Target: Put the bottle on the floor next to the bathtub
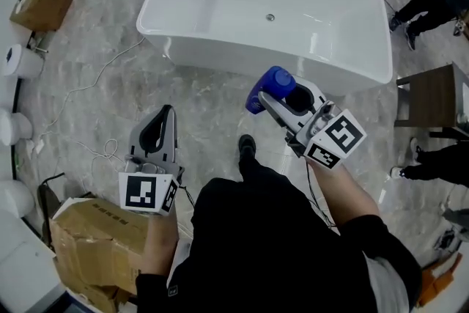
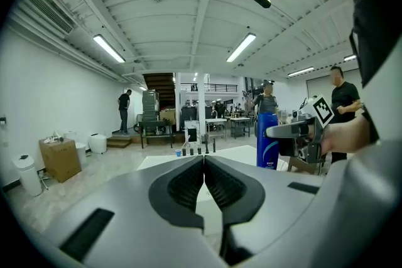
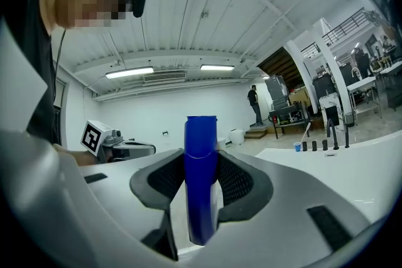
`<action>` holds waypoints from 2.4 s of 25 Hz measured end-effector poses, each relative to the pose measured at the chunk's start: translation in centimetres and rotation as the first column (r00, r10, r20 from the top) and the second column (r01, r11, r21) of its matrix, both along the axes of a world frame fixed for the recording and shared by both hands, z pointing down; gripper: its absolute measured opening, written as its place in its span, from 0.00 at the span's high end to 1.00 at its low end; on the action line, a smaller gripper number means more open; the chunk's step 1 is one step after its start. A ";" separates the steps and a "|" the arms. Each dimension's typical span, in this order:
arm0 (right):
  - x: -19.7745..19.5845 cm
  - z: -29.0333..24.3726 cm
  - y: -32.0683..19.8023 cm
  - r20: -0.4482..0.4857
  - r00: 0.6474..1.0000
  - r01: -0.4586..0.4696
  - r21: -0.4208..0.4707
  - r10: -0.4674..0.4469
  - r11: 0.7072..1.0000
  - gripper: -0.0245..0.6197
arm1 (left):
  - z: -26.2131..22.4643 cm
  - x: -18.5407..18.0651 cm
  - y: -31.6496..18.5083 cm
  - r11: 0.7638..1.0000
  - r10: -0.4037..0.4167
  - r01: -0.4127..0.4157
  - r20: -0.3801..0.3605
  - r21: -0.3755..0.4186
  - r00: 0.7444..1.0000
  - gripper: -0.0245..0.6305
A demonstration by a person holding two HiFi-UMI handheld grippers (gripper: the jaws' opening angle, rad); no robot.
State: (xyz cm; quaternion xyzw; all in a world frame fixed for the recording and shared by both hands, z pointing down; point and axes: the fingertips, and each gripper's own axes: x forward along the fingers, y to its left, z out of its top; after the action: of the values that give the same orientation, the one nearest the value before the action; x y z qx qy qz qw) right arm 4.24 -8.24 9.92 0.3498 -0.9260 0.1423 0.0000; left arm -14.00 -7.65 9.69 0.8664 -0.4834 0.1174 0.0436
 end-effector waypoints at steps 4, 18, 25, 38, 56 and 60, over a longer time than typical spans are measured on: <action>-0.9 1.4 -3.3 -0.018 1.000 -0.006 -0.031 0.006 1.000 0.70 | 1.1 -0.2 -3.8 1.000 0.015 -0.015 -0.007 -0.009 1.000 0.94; -8.3 6.1 -11.3 -0.033 0.998 -0.050 -0.024 0.049 0.998 0.70 | 7.9 -7.5 -13.6 0.998 0.067 -0.067 -0.016 -0.011 0.998 0.94; -8.4 15.4 -12.8 -0.039 0.999 -0.027 -0.076 0.024 0.997 0.70 | 16.7 -6.9 -15.3 0.997 0.051 -0.052 -0.022 -0.056 0.998 0.94; -5.8 37.9 -18.7 -0.120 0.993 -0.001 -0.094 -0.010 0.996 0.70 | 38.5 -3.6 -20.1 0.989 0.078 -0.086 -0.069 -0.124 0.995 0.94; -4.6 65.5 -24.6 -0.191 0.977 0.080 -0.088 -0.096 0.993 0.70 | 61.1 -0.7 -26.7 0.984 0.144 -0.149 -0.056 -0.097 0.988 0.94; -4.4 70.4 -24.5 -0.189 0.976 0.091 -0.102 -0.109 0.991 0.70 | 64.2 -0.5 -27.2 0.984 0.143 -0.152 -0.088 -0.098 0.986 0.94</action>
State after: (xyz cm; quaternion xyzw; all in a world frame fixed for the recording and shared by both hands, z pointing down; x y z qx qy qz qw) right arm -0.20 -32.76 80.35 0.3143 -0.9305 0.1502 0.1136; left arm -14.55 -34.88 73.85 0.9005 -0.4089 0.1102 0.0993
